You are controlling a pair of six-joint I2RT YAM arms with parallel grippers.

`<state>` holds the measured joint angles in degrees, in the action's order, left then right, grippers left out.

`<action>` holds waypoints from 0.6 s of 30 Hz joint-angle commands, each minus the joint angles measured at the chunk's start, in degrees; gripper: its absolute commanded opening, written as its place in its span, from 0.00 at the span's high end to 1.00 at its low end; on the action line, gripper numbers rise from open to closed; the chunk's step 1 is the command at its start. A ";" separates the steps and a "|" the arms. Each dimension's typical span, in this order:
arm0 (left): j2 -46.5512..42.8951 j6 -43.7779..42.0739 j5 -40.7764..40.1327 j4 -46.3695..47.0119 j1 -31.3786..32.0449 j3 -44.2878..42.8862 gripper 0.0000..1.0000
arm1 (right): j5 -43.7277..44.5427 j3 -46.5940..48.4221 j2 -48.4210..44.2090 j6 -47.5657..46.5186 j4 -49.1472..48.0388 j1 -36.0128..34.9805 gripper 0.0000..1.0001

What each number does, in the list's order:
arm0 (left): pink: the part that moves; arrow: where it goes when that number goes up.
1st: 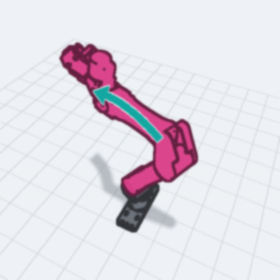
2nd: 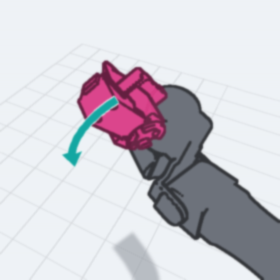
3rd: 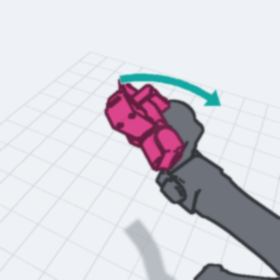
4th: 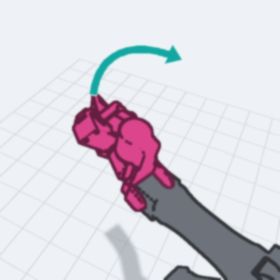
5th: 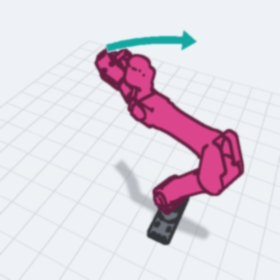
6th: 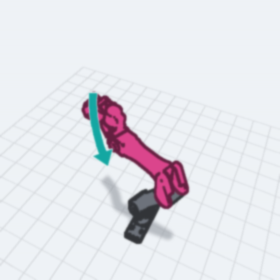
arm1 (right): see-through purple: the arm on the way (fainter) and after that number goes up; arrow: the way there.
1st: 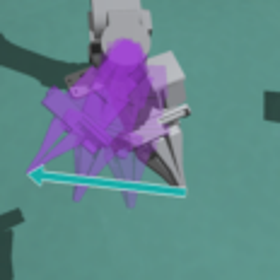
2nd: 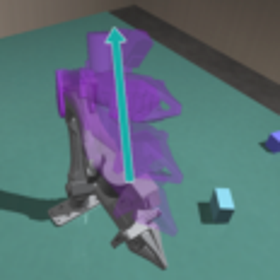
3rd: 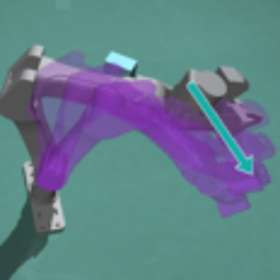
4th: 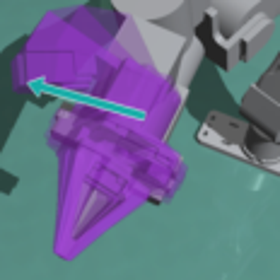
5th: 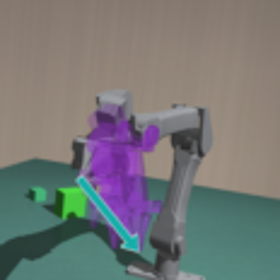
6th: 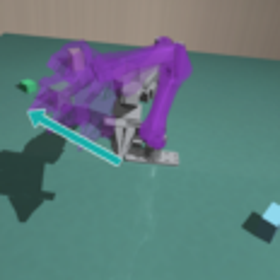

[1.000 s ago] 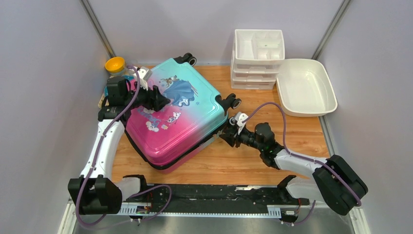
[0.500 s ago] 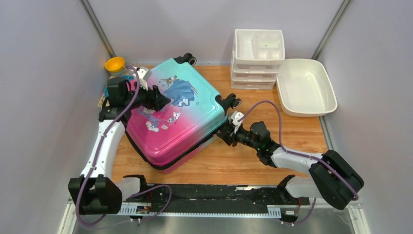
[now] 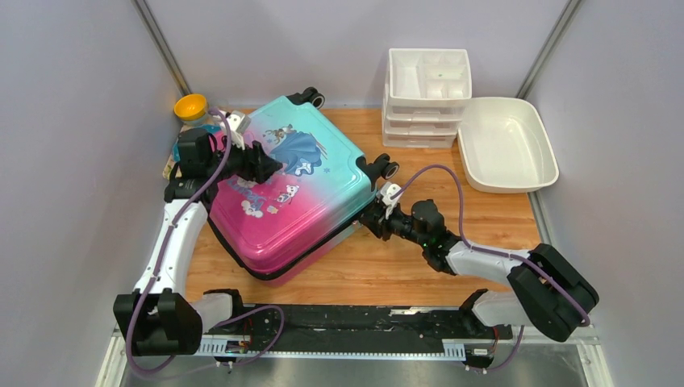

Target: Open, take out, and arrange the luggage

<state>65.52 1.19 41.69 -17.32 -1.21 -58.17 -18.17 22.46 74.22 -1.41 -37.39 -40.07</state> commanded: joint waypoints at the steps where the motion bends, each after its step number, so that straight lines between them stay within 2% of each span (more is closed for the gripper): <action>1: -0.57 1.09 0.32 -2.45 0.25 1.92 0.24 | 2.62 1.36 0.41 -1.49 -1.90 -0.36 0.82; 5: -0.48 1.09 0.32 -2.72 0.16 2.10 0.24 | 3.67 -0.39 -0.91 -3.68 0.03 -0.27 0.99; 6: -0.39 1.09 0.32 -2.72 0.25 2.19 0.24 | 3.93 -1.01 -1.09 -4.12 0.12 -0.18 1.00; 13: -0.48 0.48 -0.99 -3.51 0.25 3.68 0.26 | 6.92 0.39 -2.32 -7.37 3.81 0.87 1.00; 18: 0.49 -1.19 -3.45 -6.31 0.25 3.77 0.30 | 9.65 4.34 -1.18 -10.27 8.99 4.99 1.00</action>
<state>64.79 0.91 40.84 -15.44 -1.21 -56.49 -15.29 23.03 72.64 -7.16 -32.47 -38.89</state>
